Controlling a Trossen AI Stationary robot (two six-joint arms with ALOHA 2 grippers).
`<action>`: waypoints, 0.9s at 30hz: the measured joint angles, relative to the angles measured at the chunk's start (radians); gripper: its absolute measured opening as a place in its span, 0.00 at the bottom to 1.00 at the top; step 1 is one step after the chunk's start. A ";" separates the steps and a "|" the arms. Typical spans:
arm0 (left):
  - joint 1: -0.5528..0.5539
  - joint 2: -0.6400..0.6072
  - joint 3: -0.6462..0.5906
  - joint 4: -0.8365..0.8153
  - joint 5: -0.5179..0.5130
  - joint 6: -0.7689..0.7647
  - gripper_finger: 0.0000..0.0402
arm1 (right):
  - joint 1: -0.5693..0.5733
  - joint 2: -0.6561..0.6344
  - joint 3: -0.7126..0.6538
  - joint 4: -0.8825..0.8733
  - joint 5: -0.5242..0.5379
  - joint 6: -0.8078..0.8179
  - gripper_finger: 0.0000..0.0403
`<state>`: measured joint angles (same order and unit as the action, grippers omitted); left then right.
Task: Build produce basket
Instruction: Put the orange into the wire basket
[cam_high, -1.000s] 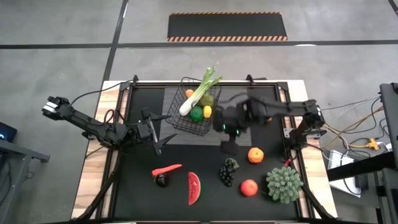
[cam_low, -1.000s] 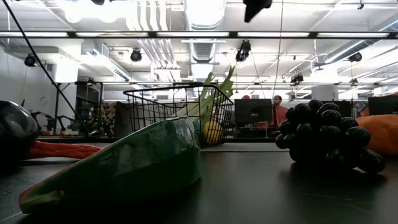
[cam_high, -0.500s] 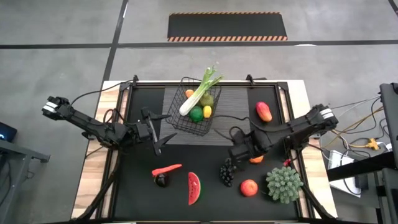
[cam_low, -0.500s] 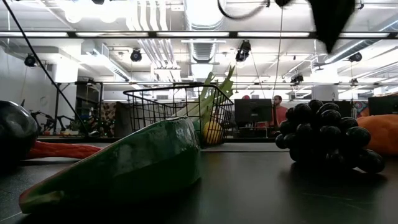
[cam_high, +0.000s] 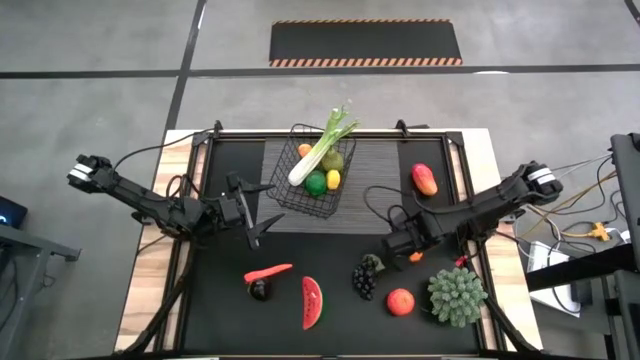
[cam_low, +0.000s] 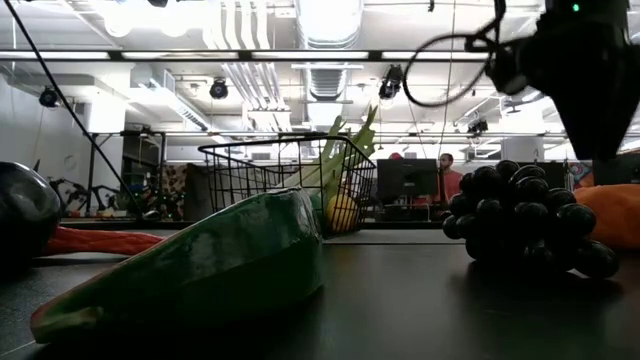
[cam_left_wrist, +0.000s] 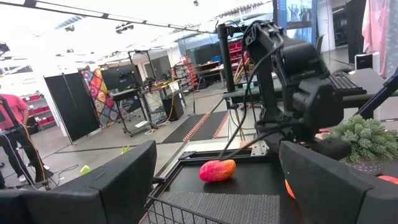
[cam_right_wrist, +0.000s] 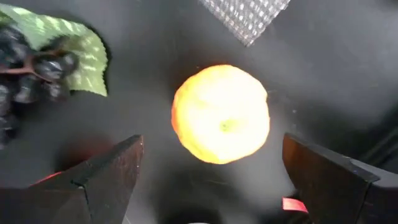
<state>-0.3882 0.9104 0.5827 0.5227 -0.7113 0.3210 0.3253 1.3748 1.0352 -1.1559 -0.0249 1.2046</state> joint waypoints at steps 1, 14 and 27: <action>0.000 0.000 0.000 0.000 0.000 0.000 0.80 | -0.003 -0.005 -0.023 0.022 -0.008 0.000 0.91; 0.000 0.000 0.000 0.000 0.000 0.001 0.80 | -0.003 -0.002 -0.168 0.155 -0.002 -0.038 0.90; 0.000 0.000 0.000 0.000 0.000 0.001 0.80 | -0.008 -0.016 -0.163 0.133 -0.002 -0.050 0.66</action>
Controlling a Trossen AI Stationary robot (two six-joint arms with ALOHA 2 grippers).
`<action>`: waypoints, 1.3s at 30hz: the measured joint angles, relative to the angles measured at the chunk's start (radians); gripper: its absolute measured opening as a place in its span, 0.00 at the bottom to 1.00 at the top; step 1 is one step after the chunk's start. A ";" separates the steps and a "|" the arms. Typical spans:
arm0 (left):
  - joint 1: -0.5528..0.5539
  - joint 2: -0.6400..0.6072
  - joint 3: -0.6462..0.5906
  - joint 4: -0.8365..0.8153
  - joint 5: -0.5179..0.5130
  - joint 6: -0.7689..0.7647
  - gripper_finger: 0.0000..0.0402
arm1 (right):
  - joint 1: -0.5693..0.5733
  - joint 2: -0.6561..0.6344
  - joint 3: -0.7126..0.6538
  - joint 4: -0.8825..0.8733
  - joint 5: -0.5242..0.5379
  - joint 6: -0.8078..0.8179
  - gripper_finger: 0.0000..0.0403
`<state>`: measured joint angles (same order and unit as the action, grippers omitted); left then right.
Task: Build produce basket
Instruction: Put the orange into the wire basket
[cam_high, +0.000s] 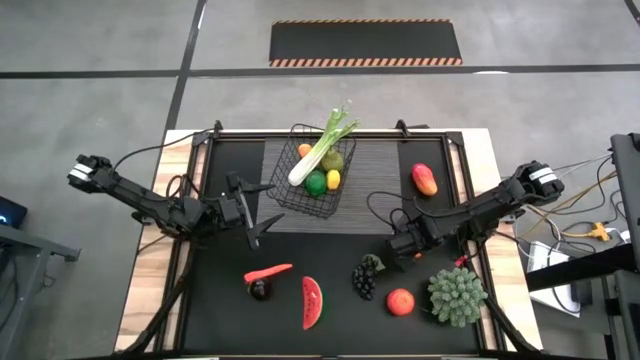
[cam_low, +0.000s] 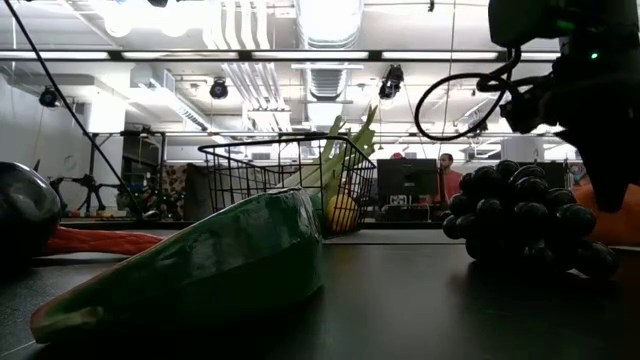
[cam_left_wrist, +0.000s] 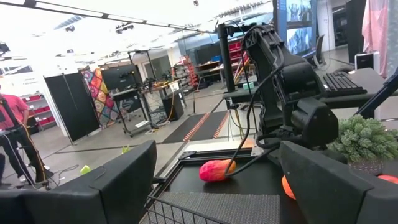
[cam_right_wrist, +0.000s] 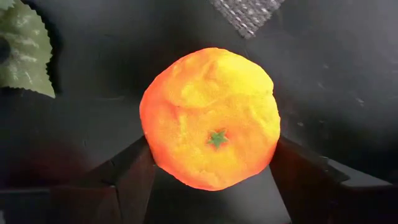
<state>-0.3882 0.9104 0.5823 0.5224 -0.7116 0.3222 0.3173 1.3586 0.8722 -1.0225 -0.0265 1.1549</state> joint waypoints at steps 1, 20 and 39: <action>0.000 0.000 0.000 0.000 0.000 0.000 0.80 | -0.005 -0.004 0.014 -0.021 0.000 -0.008 0.66; 0.001 0.000 0.000 0.028 0.000 0.025 0.80 | -0.185 0.155 0.787 -0.318 0.274 -0.529 0.67; 0.001 0.000 0.000 0.038 -0.001 0.026 0.80 | -0.421 0.607 1.329 -0.326 0.231 -1.152 0.66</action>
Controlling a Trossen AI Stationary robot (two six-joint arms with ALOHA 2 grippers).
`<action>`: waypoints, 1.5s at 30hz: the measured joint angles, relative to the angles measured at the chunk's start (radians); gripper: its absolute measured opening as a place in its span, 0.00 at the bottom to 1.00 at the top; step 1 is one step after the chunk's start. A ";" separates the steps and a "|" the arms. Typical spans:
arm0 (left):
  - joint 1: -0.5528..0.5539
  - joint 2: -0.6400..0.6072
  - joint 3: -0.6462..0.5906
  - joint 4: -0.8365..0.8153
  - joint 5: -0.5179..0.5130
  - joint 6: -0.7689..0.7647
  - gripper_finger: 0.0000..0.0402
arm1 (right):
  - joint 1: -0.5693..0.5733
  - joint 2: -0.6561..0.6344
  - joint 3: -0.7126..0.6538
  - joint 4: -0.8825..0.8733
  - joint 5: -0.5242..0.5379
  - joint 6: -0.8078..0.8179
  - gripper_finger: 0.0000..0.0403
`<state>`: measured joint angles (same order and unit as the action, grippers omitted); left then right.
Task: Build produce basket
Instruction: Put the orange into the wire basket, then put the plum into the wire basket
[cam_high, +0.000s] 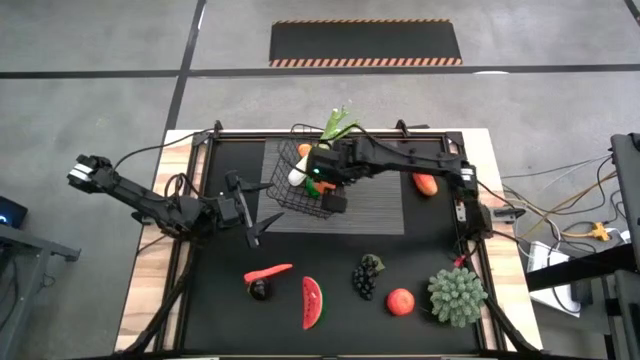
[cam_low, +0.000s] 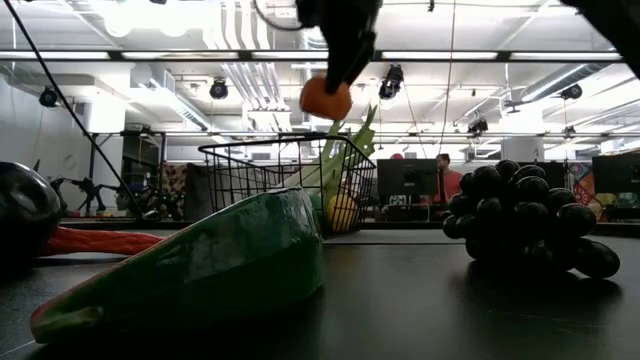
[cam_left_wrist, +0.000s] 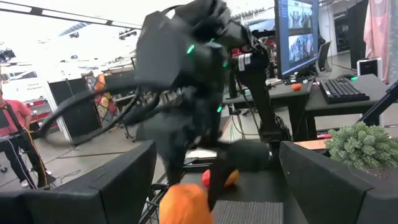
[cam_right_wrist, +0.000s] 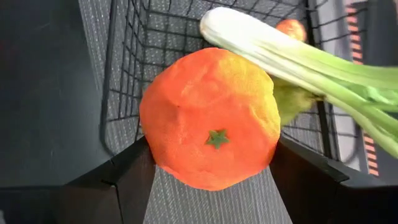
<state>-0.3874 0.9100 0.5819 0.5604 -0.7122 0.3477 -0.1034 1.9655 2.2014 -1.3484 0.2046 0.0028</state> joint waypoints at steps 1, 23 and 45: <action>0.000 0.000 0.000 0.000 0.000 0.000 0.80 | -0.008 0.017 0.010 0.000 -0.016 -0.011 0.66; 0.000 0.000 0.000 -0.001 0.000 0.000 0.80 | -0.030 0.206 0.068 -0.014 -0.050 -0.057 0.75; 0.000 0.003 0.000 0.001 0.000 -0.001 0.80 | -0.003 0.060 0.082 -0.102 -0.048 0.005 0.83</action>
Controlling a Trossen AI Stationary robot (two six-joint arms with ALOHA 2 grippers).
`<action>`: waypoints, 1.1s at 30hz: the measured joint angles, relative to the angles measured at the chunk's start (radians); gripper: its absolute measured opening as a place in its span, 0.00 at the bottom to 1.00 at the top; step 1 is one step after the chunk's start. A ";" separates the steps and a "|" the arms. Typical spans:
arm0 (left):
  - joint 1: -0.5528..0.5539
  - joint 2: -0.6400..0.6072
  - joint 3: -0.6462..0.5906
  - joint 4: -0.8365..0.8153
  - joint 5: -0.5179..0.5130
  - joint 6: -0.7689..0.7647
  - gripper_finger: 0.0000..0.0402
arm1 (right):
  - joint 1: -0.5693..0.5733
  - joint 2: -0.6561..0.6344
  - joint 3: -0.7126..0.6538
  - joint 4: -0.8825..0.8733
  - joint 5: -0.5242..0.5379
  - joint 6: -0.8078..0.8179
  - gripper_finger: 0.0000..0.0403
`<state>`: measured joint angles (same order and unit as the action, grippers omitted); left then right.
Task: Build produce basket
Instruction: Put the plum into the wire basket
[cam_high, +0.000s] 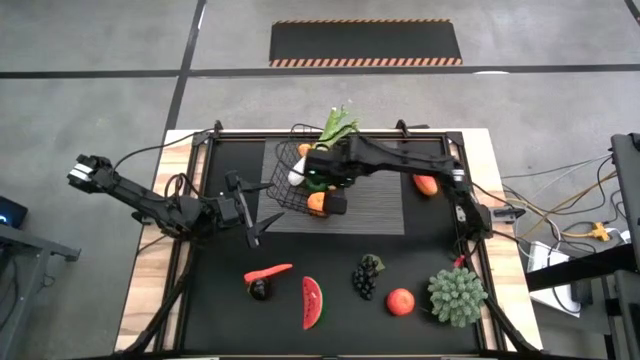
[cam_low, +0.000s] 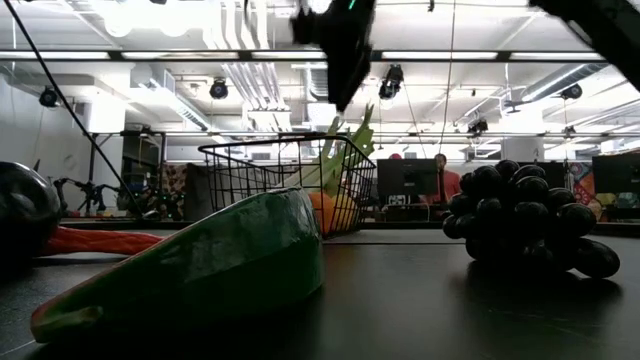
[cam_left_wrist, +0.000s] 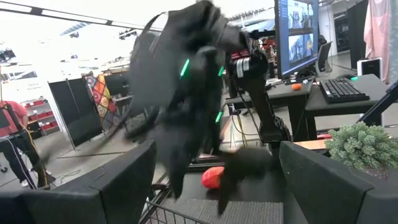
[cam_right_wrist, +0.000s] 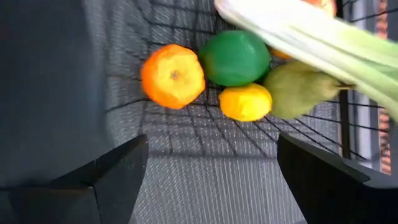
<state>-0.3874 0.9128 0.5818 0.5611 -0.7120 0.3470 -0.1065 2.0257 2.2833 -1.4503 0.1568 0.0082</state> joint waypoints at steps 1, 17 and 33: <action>0.000 0.003 0.000 0.001 0.000 0.000 0.80 | 0.013 -0.031 -0.010 0.001 -0.001 0.002 0.83; -0.001 0.089 0.008 0.006 0.116 -0.187 0.80 | 0.343 -0.601 -0.725 0.696 0.030 0.017 0.81; -0.212 0.325 0.169 -0.281 0.108 -0.666 0.80 | 0.429 -0.860 -1.210 1.269 0.064 -0.187 0.81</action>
<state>-0.5994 1.2377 0.7509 0.2802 -0.6042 -0.3195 0.3229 1.1652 1.0732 -0.1817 0.2211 -0.1789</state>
